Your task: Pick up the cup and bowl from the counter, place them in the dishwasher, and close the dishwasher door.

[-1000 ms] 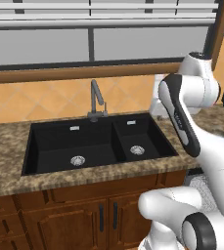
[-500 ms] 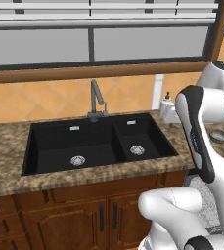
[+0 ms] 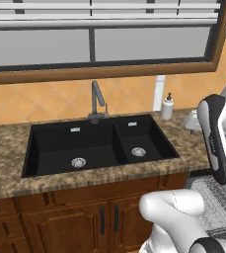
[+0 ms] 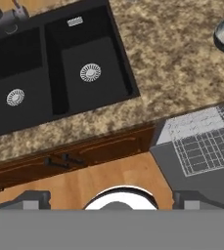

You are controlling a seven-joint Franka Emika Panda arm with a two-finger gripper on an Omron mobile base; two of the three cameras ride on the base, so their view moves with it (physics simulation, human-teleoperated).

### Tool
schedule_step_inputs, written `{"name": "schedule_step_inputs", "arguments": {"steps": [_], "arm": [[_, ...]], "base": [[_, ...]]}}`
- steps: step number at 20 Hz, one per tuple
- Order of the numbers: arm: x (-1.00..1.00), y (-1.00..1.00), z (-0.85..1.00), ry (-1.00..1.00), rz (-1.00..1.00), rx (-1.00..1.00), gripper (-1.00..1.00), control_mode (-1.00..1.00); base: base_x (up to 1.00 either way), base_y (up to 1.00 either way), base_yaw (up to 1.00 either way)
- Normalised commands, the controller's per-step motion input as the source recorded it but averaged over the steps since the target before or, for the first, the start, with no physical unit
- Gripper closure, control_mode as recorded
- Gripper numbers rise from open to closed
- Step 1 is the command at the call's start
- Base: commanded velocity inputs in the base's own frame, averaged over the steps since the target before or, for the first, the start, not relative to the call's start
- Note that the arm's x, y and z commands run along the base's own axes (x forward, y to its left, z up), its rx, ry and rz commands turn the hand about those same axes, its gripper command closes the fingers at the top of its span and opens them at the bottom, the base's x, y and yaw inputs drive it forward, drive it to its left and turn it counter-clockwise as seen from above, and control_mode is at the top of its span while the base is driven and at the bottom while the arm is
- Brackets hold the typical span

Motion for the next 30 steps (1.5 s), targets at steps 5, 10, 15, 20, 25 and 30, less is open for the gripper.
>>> {"name": "schedule_step_inputs", "arguments": {"steps": [5,10,15,20,25,30], "arm": [[0.13,-0.59,-0.36,0.09,-0.12,0.01,-1.0,-1.0],[0.57,-0.72,-0.09,-0.01,0.14,0.0,-1.0,-1.0],[0.26,-0.64,-0.32,0.22,-0.08,0.0,-1.0,-1.0],[0.25,-0.19,-0.39,0.41,-0.24,-0.01,-1.0,-1.0],[0.03,-0.62,-0.03,0.34,-0.31,0.12,-1.0,-1.0],[-0.19,-0.26,0.0,-0.13,-0.1,0.02,-1.0,-1.0]], "base": [[0.0,0.0,0.0],[0.0,0.0,0.0],[0.0,0.0,0.0],[0.0,0.0,0.0],[0.0,0.0,0.0],[0.0,0.0,0.0]]}}
